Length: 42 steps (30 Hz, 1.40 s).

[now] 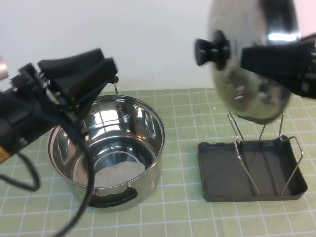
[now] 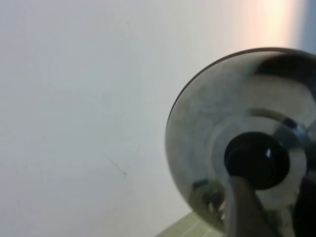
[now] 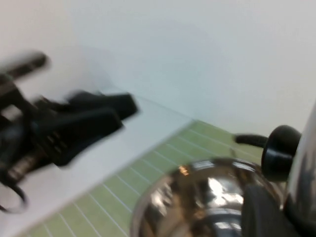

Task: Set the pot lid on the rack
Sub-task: Place the pot lid on the pot rack

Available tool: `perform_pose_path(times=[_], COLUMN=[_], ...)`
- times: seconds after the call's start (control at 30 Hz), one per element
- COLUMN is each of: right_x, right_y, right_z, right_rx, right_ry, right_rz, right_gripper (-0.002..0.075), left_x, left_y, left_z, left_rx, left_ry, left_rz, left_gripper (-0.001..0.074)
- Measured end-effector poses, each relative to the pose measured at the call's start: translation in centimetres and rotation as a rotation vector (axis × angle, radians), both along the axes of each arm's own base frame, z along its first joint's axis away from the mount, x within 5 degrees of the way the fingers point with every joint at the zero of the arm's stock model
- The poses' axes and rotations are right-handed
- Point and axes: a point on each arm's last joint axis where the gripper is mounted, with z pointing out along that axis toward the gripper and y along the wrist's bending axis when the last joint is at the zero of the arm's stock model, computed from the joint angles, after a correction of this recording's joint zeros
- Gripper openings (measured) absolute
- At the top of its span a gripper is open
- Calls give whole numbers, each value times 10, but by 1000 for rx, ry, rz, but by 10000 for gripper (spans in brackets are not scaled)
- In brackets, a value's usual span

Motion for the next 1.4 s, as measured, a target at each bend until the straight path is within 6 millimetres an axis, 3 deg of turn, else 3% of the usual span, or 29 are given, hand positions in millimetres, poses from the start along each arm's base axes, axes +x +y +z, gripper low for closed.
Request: perform_pose_path(times=[0.1,0.2,0.57,0.73,0.97,1.13,1.2,1.4], right_x=[-5,2,39,38,33,33,33,33], right_y=[-6,-7,-1,-2,-7,-7,-6,-7], right_z=[-3,-14,-63,-71,-96,-98,-97,-97], right_rx=[-107,-180,-298,-350,-388,-367,-357,-349], right_ry=[5,37,176,190,264,271,273,273], right_rz=[-46,-63,-51,-43,-69,-86,-83,-83], right_gripper=[85,85,85,85,85,90,122,341], left_x=[-7,-9,-10,-9,-7,-6,-6,-5], left_y=[8,10,10,11,13,14,14,14], left_z=[0,-5,-16,-20,-21,-22,-22,-23], left_rx=[135,231,338,371,384,388,386,393], left_ry=[-19,4,77,98,112,118,122,139], left_rz=[39,70,57,67,98,112,112,121], left_gripper=[72,20,2,2,2,1,1,1])
